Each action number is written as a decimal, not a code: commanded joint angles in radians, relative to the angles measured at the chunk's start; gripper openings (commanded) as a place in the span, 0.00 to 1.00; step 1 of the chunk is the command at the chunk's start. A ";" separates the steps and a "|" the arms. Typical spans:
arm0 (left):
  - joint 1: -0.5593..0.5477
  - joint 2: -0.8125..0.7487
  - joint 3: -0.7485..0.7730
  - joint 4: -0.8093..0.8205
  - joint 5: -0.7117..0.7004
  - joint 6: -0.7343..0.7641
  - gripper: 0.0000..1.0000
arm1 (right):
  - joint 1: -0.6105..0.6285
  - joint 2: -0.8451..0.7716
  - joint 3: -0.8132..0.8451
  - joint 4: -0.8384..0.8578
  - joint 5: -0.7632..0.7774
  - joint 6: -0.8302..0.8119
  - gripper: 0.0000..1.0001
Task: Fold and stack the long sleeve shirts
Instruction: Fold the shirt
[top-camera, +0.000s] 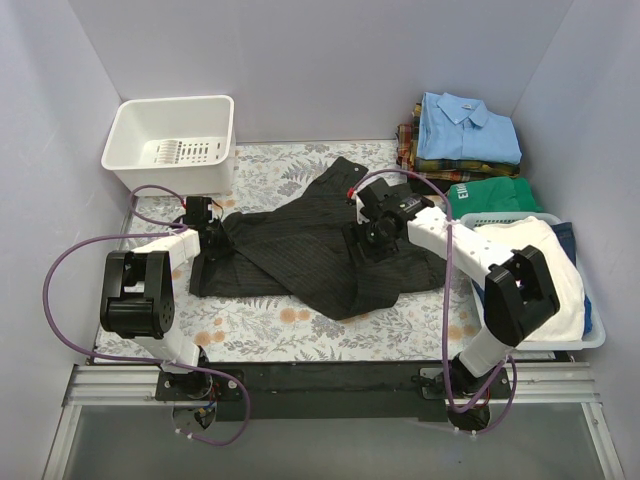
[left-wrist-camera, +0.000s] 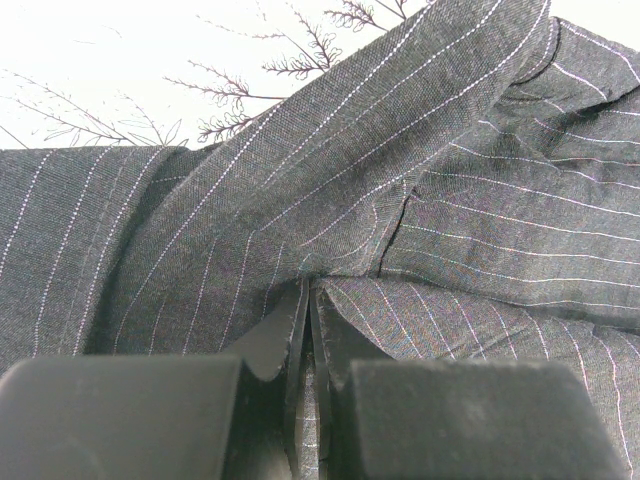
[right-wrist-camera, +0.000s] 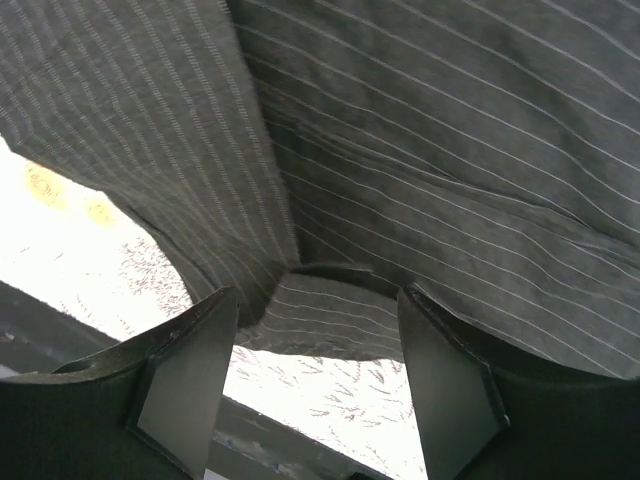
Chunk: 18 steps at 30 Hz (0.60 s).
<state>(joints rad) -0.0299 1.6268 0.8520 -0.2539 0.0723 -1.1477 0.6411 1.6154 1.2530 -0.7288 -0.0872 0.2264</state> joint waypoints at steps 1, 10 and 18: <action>0.002 0.021 0.005 -0.016 -0.005 0.014 0.00 | 0.020 0.026 0.036 0.014 -0.060 -0.035 0.73; 0.002 0.024 0.002 -0.015 -0.008 0.011 0.00 | 0.045 0.060 -0.018 -0.038 -0.028 -0.022 0.58; 0.002 0.028 -0.002 -0.007 -0.003 0.008 0.00 | 0.045 0.041 -0.082 -0.092 0.061 -0.009 0.54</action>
<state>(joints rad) -0.0296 1.6283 0.8520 -0.2508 0.0750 -1.1488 0.6830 1.6798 1.1893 -0.7715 -0.0776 0.2077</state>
